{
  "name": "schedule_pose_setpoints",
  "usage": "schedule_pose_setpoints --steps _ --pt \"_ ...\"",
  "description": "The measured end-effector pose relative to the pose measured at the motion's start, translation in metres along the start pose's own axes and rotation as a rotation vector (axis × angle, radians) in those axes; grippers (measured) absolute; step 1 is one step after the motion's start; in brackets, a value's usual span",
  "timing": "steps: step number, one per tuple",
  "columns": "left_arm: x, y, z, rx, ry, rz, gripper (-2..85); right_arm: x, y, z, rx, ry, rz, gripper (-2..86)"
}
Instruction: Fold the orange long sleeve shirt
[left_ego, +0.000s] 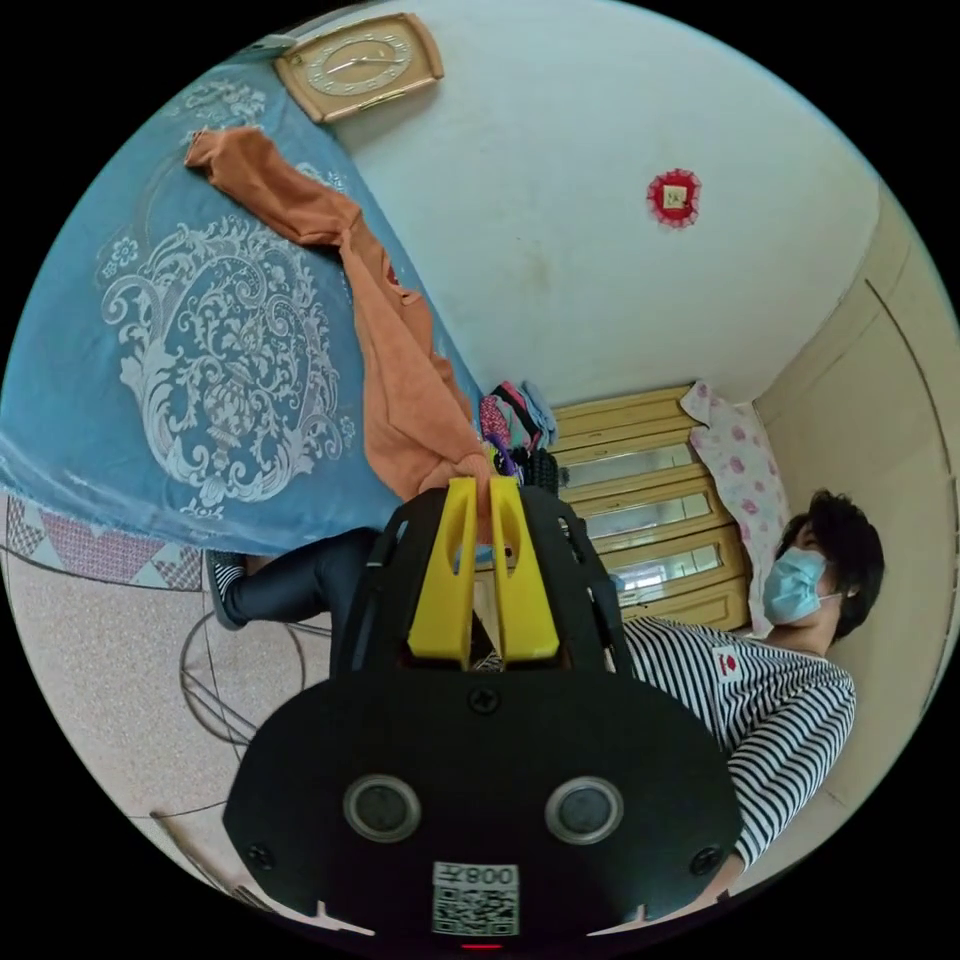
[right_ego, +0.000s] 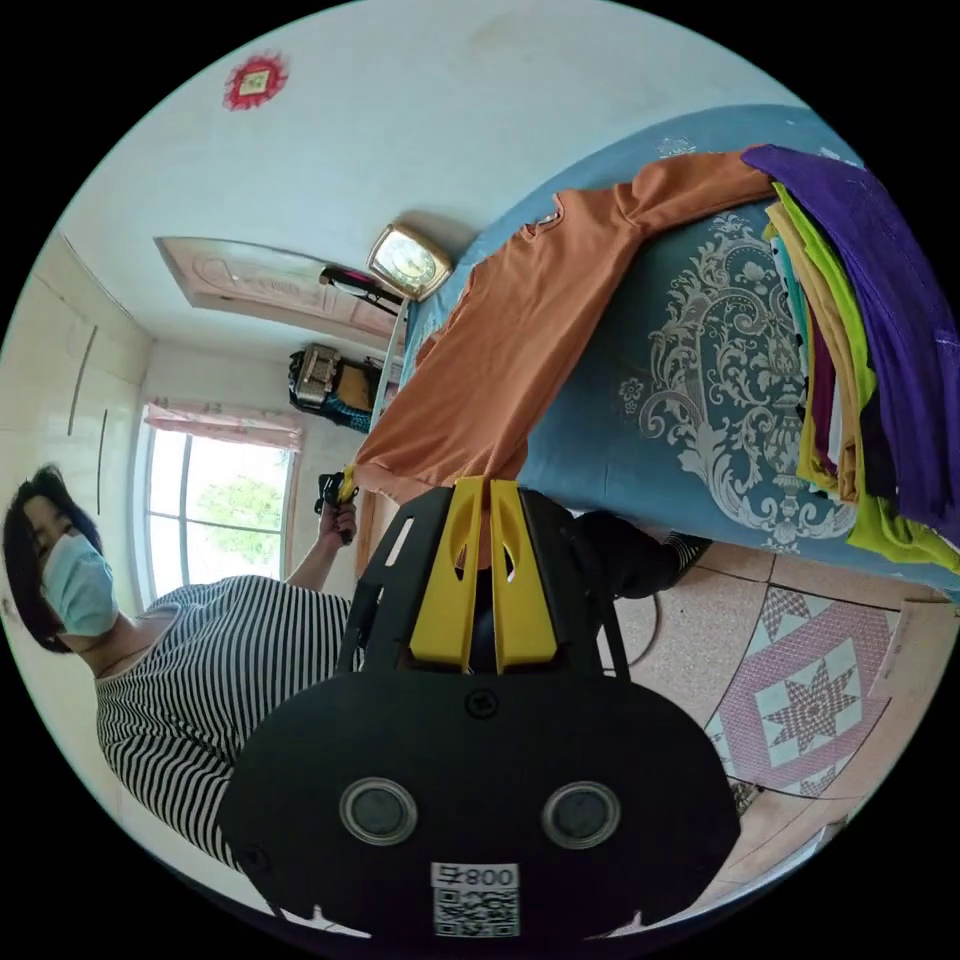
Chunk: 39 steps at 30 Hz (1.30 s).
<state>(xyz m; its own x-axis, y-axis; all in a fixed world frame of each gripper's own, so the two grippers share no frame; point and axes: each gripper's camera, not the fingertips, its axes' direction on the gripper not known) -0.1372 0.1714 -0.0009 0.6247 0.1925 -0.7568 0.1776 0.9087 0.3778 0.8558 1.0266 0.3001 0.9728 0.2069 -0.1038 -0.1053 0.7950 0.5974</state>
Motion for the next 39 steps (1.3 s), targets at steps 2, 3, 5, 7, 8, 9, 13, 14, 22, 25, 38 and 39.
schedule_pose_setpoints --steps 2,3,5,7,8,9,13,14,22,25,38,39 --pt "-0.020 0.008 0.008 -0.016 -0.033 -0.046 2.7 0.008 0.004 0.007 -0.022 0.028 0.028 0.6" --pt "-0.038 0.013 0.019 -0.044 -0.073 -0.091 2.7 0.021 0.006 0.016 -0.036 0.015 0.073 0.6" --pt "-0.069 0.020 0.037 -0.065 -0.101 -0.183 2.6 0.045 0.007 0.033 -0.064 0.007 0.145 0.6" --pt "-0.091 0.027 0.054 -0.069 -0.089 -0.261 2.6 0.064 0.009 0.047 -0.089 0.017 0.222 0.6" --pt "-0.098 0.030 0.062 -0.064 -0.090 -0.278 2.7 0.068 0.010 0.052 -0.110 0.044 0.244 0.7" --pt "-0.102 0.032 0.069 -0.064 -0.107 -0.288 2.7 0.070 0.011 0.052 -0.112 0.082 0.260 0.7" --pt "-0.118 0.031 0.085 -0.072 -0.149 -0.320 2.8 0.078 0.008 0.049 -0.084 0.039 0.321 0.8" --pt "-0.123 0.030 0.091 -0.070 -0.159 -0.325 2.8 0.078 0.006 0.051 -0.094 0.042 0.328 0.8" --pt "-0.139 0.019 0.119 -0.020 -0.213 -0.348 2.0 0.056 -0.014 0.047 -0.103 0.067 0.362 1.1" --pt "-0.141 0.006 0.136 -0.010 -0.242 -0.333 1.4 0.035 -0.022 0.037 -0.083 0.122 0.357 0.7" --pt "-0.120 -0.128 0.338 -0.249 -0.407 0.006 0.5 -0.070 -0.142 0.090 -0.200 0.771 0.164 0.0" --pt "-0.113 -0.138 0.368 -0.308 -0.463 0.072 0.5 -0.083 -0.146 0.103 -0.218 0.861 0.116 0.1"
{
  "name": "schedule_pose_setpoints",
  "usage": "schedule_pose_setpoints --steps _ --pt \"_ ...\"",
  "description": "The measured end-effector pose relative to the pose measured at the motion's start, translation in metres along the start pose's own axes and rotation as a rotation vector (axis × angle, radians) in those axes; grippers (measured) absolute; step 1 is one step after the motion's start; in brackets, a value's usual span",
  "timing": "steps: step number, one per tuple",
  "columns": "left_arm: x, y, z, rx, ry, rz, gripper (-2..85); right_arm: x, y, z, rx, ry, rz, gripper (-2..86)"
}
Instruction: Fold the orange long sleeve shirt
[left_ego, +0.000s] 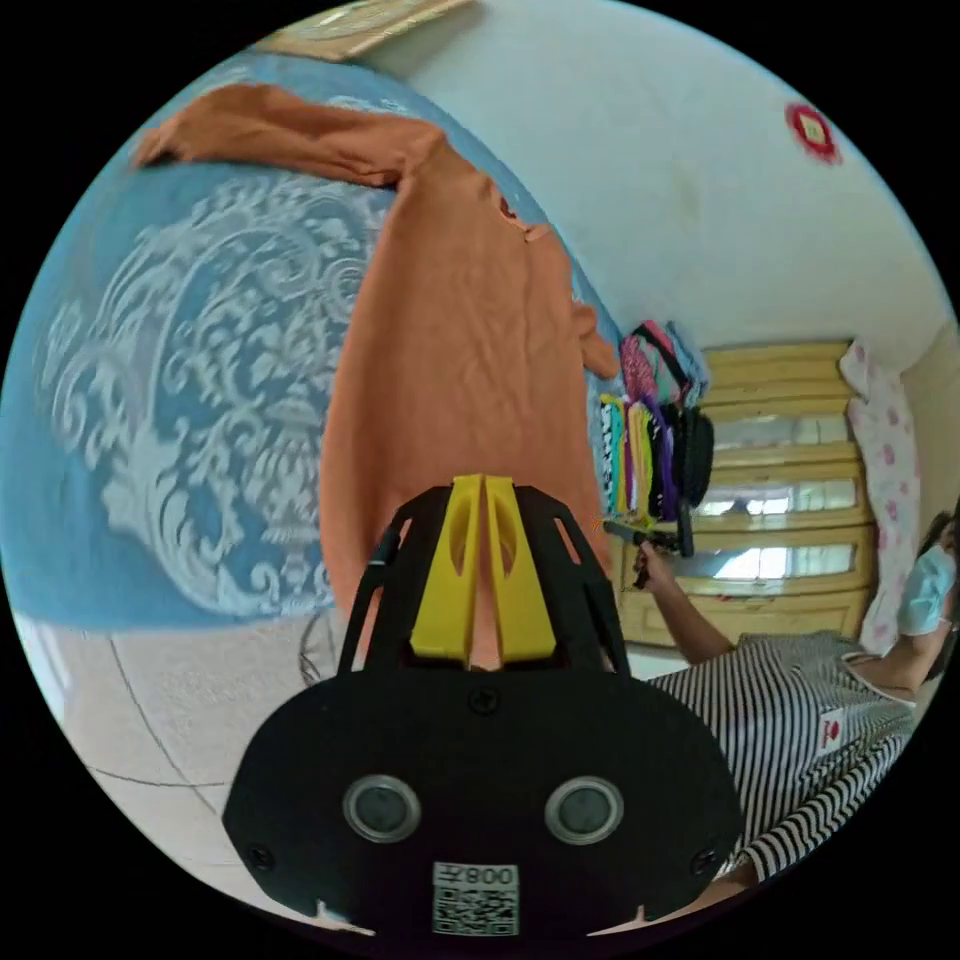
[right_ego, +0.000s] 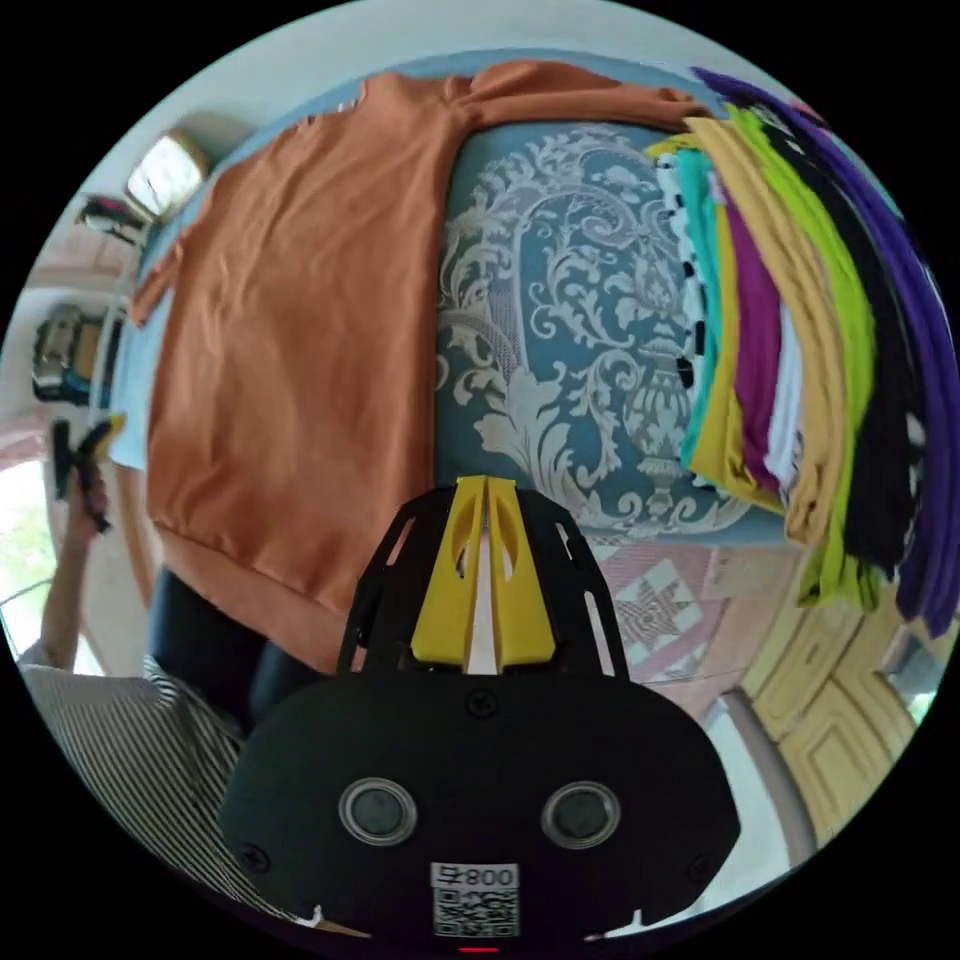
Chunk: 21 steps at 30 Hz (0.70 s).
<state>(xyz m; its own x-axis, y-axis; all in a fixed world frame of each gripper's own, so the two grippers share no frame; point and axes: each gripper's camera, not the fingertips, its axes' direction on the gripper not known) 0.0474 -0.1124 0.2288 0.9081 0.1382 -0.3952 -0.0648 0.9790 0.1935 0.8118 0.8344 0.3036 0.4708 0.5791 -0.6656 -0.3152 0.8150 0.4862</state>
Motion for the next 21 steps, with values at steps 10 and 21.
schedule_pose_setpoints --steps 10,21 --pt "0.076 -0.050 0.170 -0.339 -0.523 0.347 0.2 -0.062 0.020 -0.023 0.087 0.253 -0.093 0.0" --pt "0.071 -0.090 0.225 -0.391 -0.418 0.275 0.2 0.063 -0.118 -0.154 0.617 0.046 0.197 1.1"
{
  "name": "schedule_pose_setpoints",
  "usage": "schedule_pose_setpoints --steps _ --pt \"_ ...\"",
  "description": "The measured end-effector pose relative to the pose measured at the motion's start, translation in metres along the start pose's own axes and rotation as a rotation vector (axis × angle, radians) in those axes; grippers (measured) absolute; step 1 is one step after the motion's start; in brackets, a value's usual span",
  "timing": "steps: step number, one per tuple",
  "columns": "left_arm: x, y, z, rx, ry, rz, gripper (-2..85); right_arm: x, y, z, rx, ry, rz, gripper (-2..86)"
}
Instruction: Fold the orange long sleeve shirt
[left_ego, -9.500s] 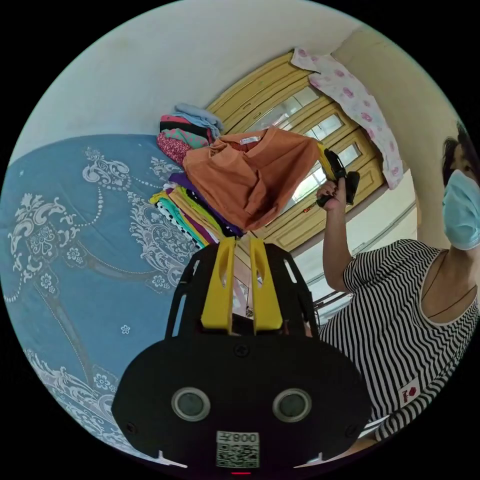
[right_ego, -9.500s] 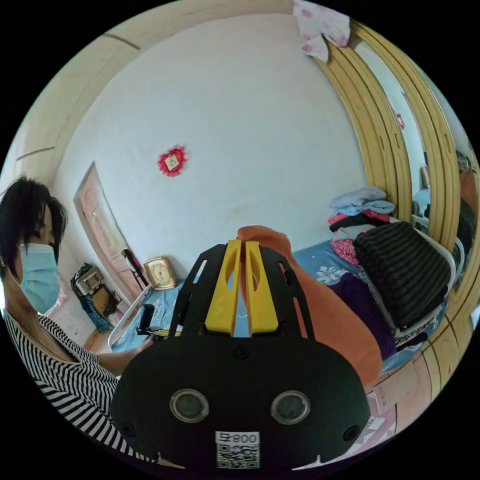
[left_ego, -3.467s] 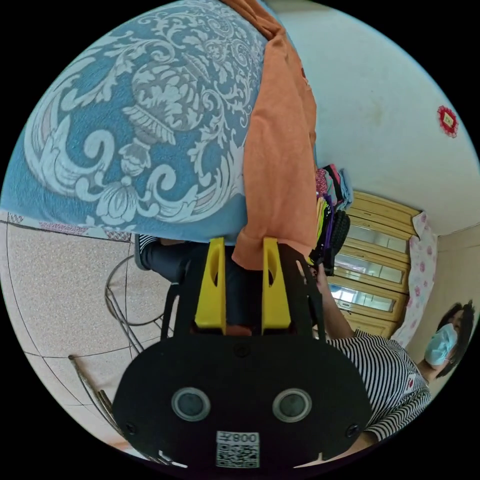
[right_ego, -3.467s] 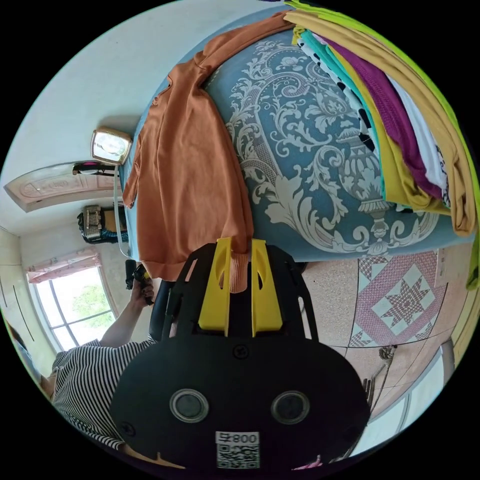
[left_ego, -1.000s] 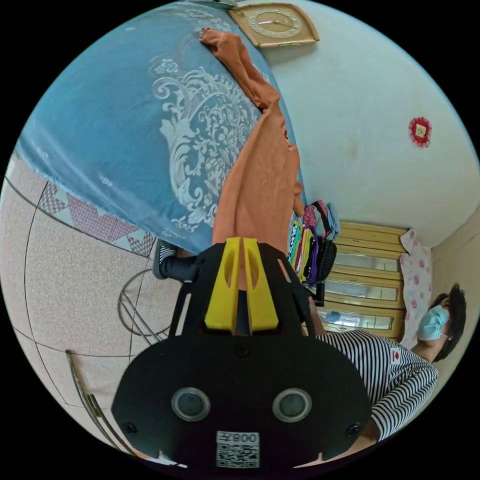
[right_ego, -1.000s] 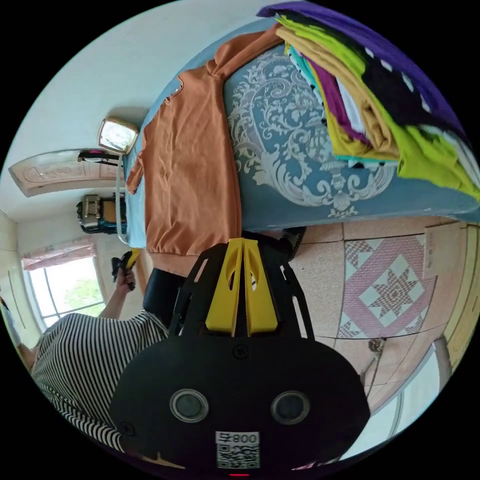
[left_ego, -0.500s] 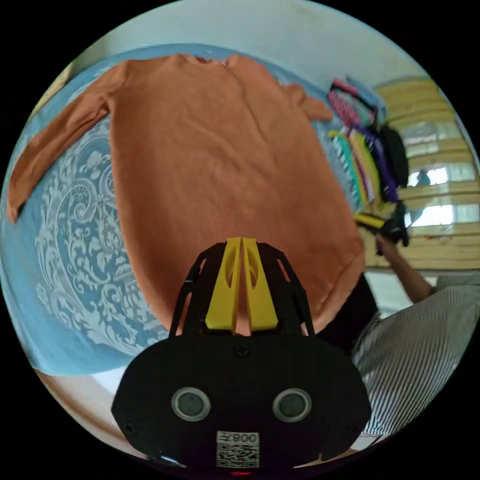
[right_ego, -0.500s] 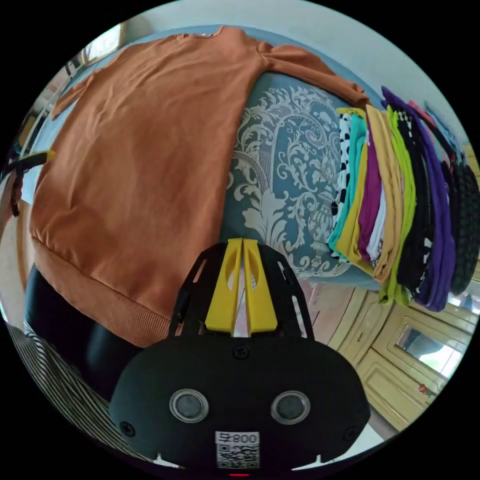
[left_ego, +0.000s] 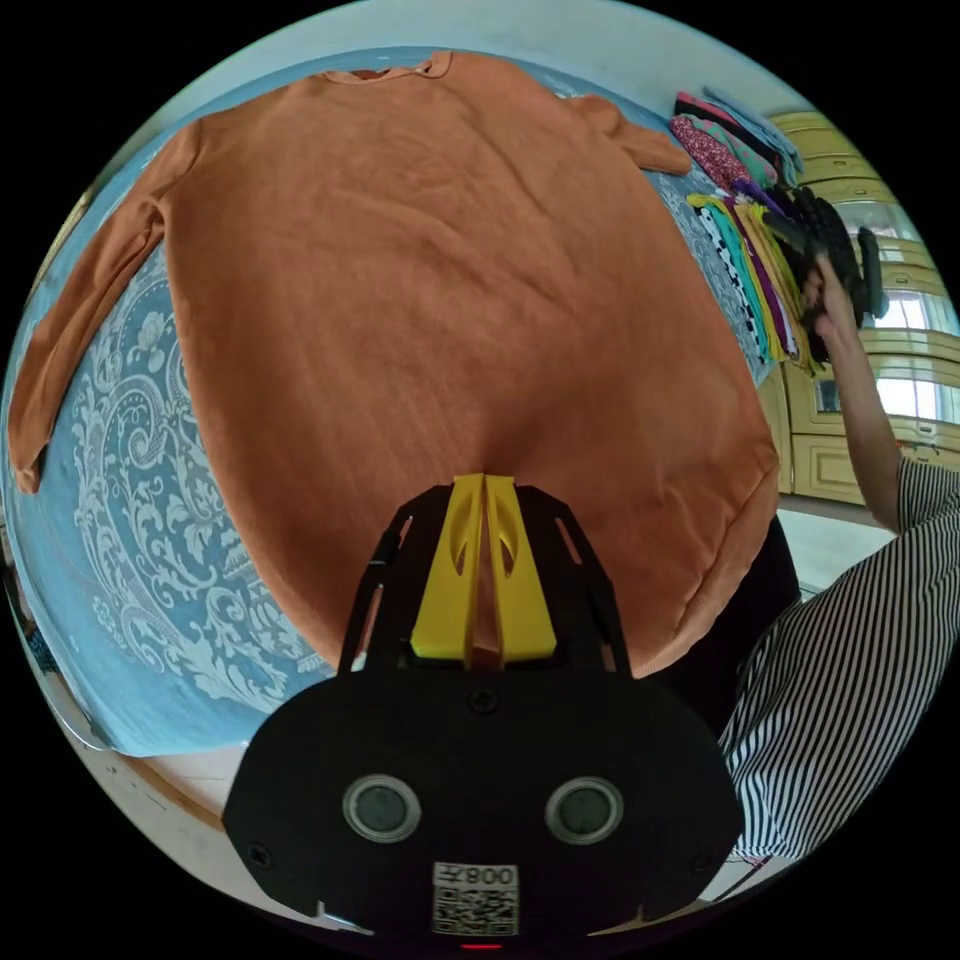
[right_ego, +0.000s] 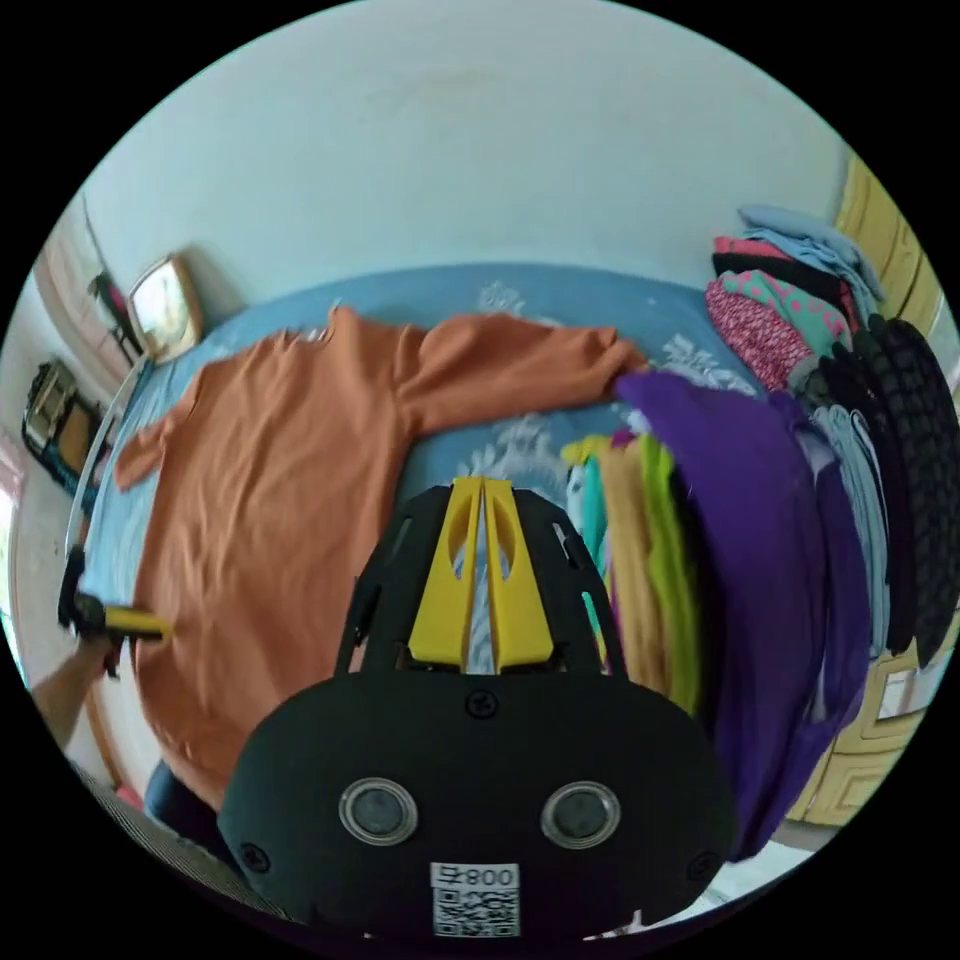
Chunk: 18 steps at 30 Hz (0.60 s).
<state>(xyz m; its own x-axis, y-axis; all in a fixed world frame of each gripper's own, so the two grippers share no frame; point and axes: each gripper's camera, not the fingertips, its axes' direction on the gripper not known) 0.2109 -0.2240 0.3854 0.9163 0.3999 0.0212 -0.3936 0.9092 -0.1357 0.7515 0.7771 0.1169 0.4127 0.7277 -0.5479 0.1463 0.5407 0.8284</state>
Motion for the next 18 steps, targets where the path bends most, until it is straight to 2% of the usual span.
schedule_pose_setpoints --steps 6,12,18 --pt "0.012 -0.026 0.011 -0.028 -0.050 0.023 0.2 0.060 -0.078 0.076 -0.044 0.042 0.204 5.9" --pt "0.022 -0.039 0.018 -0.007 -0.119 0.011 0.3 0.109 -0.093 0.110 -0.019 0.127 0.349 8.3" --pt "0.025 -0.053 0.018 -0.023 -0.174 0.015 0.3 0.149 -0.102 0.141 -0.063 0.079 0.450 8.4"
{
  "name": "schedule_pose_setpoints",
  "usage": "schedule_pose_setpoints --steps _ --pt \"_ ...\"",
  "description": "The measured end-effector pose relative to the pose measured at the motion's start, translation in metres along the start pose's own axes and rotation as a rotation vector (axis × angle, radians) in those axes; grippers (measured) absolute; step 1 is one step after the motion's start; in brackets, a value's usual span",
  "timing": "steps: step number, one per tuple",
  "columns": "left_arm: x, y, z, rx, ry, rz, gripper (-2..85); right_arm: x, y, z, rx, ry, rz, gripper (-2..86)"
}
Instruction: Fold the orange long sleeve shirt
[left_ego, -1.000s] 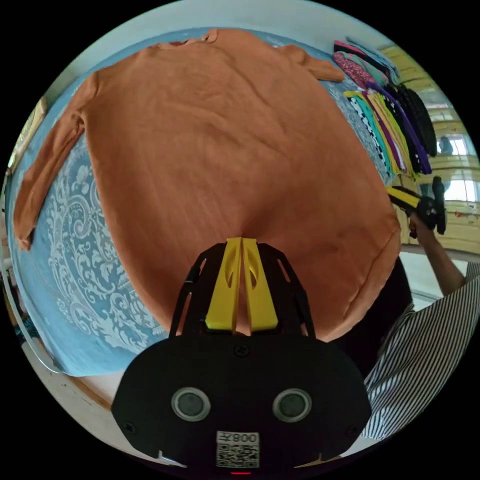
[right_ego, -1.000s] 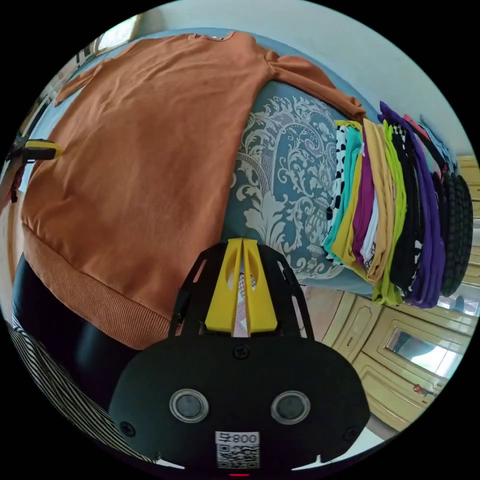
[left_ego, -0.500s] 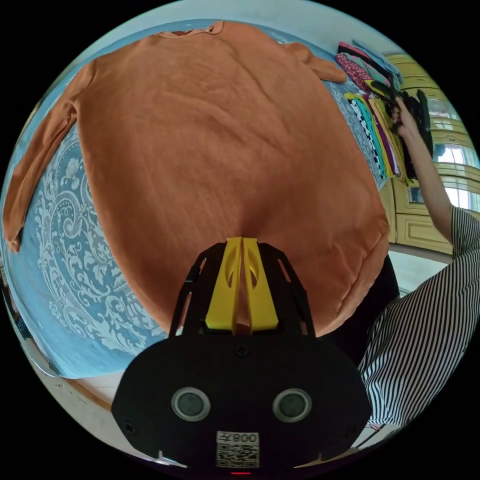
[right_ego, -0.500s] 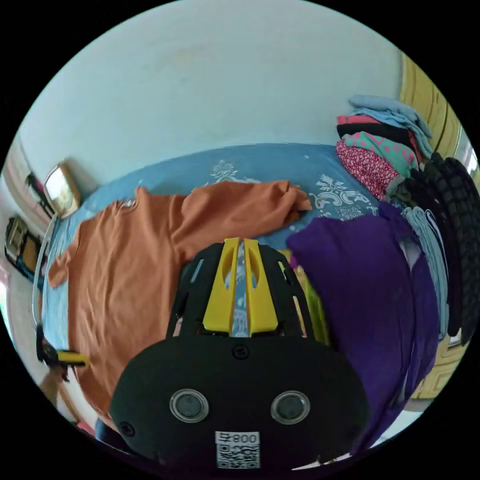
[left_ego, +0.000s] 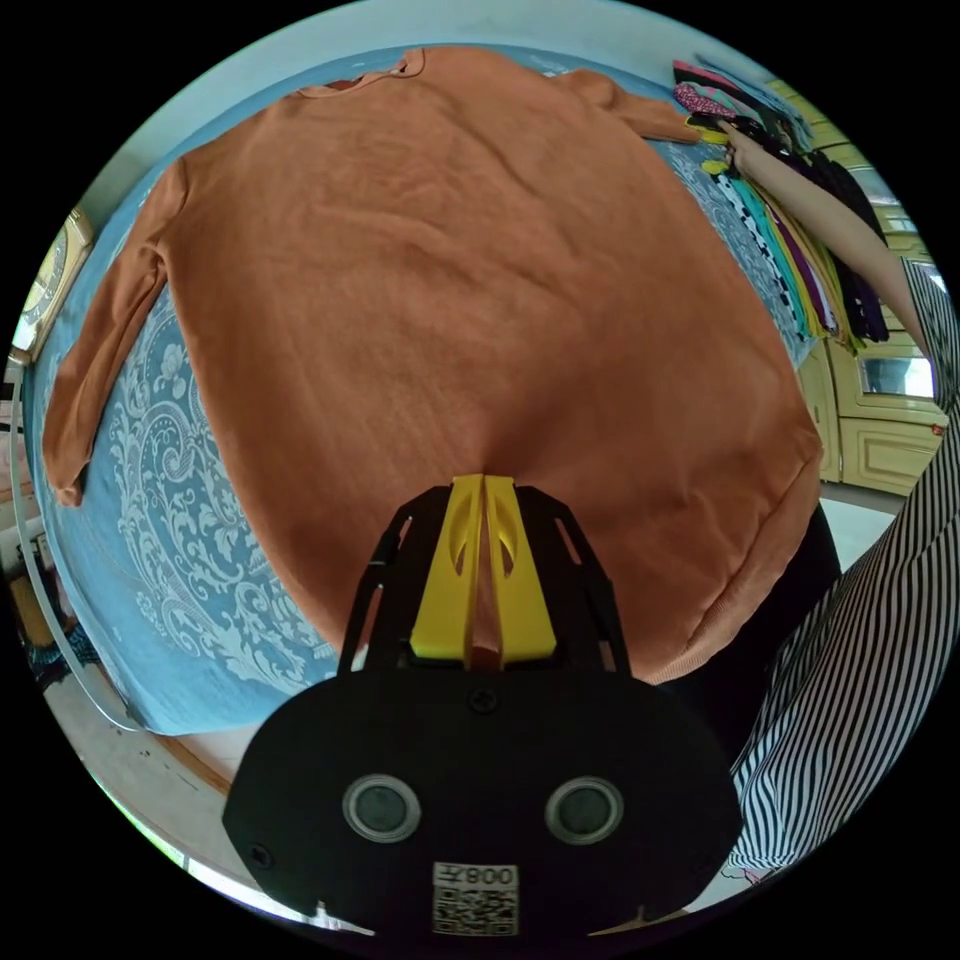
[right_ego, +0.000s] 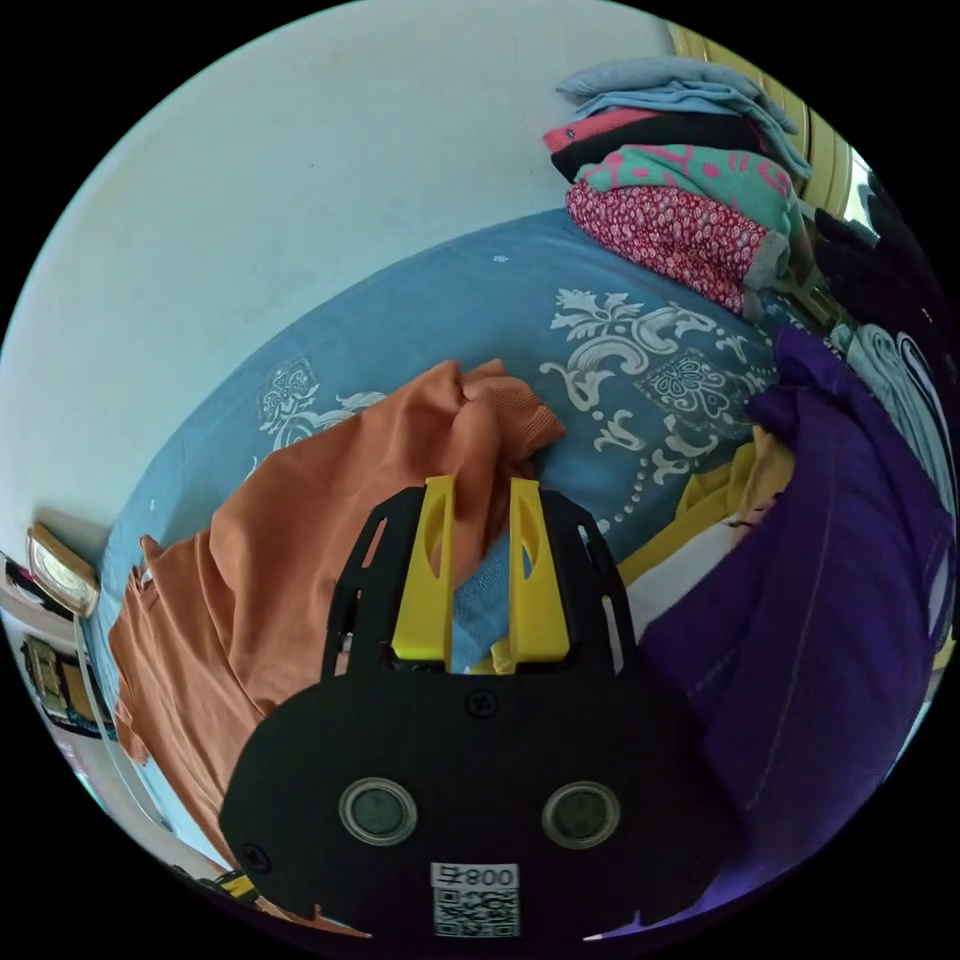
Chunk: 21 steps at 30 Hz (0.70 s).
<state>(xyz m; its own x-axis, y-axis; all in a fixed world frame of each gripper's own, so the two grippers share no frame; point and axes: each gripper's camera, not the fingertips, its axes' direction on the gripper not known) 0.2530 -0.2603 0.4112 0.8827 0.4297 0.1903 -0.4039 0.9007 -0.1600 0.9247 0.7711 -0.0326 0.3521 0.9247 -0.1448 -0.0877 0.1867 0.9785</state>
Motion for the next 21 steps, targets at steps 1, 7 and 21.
schedule_pose_setpoints --steps 1,7,21 --pt "-0.001 -0.001 0.000 -0.001 0.000 -0.001 0.3 0.001 -0.002 0.002 -0.005 -0.004 0.005 8.2" --pt "-0.020 -0.003 -0.015 0.051 0.029 -0.050 0.2 0.023 -0.010 0.009 -0.017 -0.071 0.031 5.3" --pt "-0.077 -0.061 -0.107 0.427 0.198 0.024 0.4 0.018 0.013 -0.094 0.281 -0.454 -0.162 0.7"
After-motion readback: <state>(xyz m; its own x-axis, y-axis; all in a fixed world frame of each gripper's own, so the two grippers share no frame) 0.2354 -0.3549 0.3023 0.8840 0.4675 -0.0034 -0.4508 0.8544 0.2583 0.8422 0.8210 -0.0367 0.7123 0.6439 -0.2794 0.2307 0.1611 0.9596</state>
